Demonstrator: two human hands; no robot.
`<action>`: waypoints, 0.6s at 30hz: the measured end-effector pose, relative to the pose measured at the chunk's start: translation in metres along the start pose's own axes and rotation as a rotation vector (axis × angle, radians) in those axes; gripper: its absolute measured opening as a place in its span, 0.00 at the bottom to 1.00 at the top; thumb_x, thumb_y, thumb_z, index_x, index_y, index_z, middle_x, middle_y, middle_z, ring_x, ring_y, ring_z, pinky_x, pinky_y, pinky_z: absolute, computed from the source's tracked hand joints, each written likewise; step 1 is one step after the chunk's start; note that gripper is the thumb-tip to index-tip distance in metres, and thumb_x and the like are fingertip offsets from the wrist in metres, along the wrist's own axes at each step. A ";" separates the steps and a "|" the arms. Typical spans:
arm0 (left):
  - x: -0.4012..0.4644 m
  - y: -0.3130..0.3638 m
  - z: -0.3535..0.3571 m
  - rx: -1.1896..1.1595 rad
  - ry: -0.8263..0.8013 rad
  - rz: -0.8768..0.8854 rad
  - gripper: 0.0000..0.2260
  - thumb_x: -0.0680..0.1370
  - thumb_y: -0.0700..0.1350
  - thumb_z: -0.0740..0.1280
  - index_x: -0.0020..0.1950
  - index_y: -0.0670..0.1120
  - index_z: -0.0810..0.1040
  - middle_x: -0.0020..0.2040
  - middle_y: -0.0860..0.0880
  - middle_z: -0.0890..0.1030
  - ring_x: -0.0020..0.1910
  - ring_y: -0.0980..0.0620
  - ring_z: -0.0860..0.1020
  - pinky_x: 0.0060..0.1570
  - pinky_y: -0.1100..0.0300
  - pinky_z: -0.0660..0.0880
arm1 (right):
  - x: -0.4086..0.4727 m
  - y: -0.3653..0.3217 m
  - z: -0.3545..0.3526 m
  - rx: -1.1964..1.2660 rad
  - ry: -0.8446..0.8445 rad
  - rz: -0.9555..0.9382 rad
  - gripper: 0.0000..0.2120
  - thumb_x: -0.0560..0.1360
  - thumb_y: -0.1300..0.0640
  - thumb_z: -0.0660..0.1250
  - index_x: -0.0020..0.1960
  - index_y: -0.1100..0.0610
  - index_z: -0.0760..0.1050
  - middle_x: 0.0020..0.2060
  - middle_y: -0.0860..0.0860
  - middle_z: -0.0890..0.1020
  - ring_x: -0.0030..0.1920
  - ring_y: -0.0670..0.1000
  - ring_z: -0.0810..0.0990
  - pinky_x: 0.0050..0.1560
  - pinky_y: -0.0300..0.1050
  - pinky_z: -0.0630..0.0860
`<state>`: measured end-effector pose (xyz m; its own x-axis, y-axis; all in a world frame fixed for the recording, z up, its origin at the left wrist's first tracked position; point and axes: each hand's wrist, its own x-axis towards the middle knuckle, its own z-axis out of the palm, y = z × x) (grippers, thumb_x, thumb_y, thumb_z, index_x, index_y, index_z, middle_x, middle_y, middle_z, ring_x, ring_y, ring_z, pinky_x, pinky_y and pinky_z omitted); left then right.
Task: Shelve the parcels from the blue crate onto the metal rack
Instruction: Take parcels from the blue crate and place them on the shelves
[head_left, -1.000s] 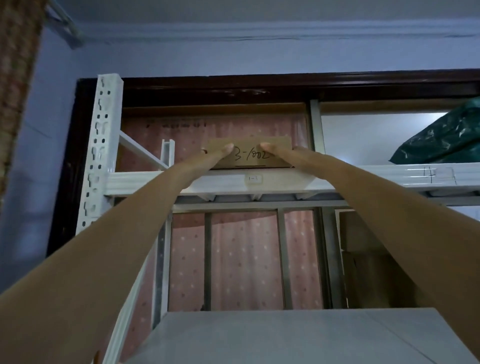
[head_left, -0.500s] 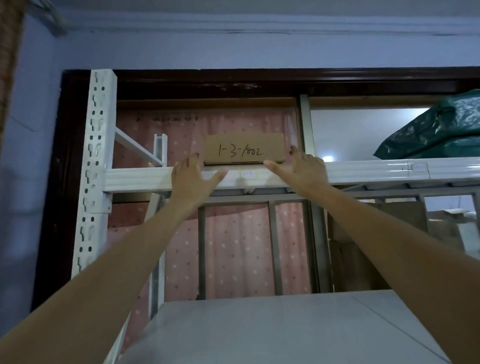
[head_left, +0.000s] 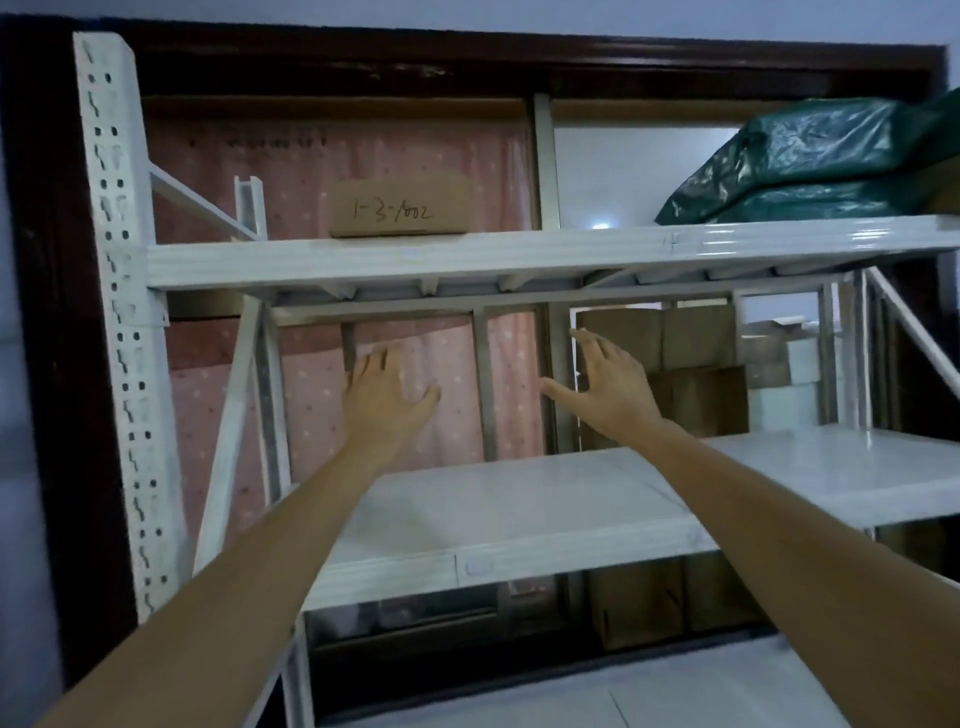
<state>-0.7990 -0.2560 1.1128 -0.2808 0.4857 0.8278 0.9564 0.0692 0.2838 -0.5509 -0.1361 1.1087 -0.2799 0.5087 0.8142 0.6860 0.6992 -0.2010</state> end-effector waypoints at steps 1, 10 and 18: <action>-0.012 0.014 0.005 -0.009 -0.044 0.011 0.32 0.74 0.56 0.67 0.73 0.44 0.63 0.73 0.43 0.67 0.71 0.43 0.65 0.70 0.48 0.61 | -0.016 0.013 -0.007 -0.015 -0.043 0.025 0.42 0.72 0.29 0.59 0.77 0.54 0.56 0.75 0.54 0.65 0.74 0.55 0.63 0.73 0.60 0.61; -0.151 0.198 0.081 -0.053 -0.357 0.038 0.27 0.75 0.59 0.63 0.69 0.44 0.69 0.69 0.45 0.72 0.66 0.43 0.70 0.61 0.51 0.65 | -0.189 0.164 -0.119 -0.033 -0.313 0.279 0.41 0.72 0.29 0.60 0.77 0.51 0.57 0.74 0.53 0.66 0.71 0.57 0.68 0.68 0.57 0.67; -0.272 0.363 0.156 -0.225 -0.611 0.038 0.28 0.76 0.61 0.61 0.71 0.47 0.68 0.70 0.47 0.71 0.69 0.44 0.67 0.67 0.47 0.64 | -0.325 0.287 -0.212 0.003 -0.451 0.456 0.39 0.73 0.34 0.63 0.76 0.54 0.59 0.73 0.56 0.68 0.70 0.58 0.70 0.67 0.58 0.69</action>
<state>-0.3633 -0.2273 0.9151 -0.0876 0.8968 0.4336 0.9057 -0.1096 0.4096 -0.1202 -0.2070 0.9016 -0.2153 0.9163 0.3377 0.8013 0.3635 -0.4751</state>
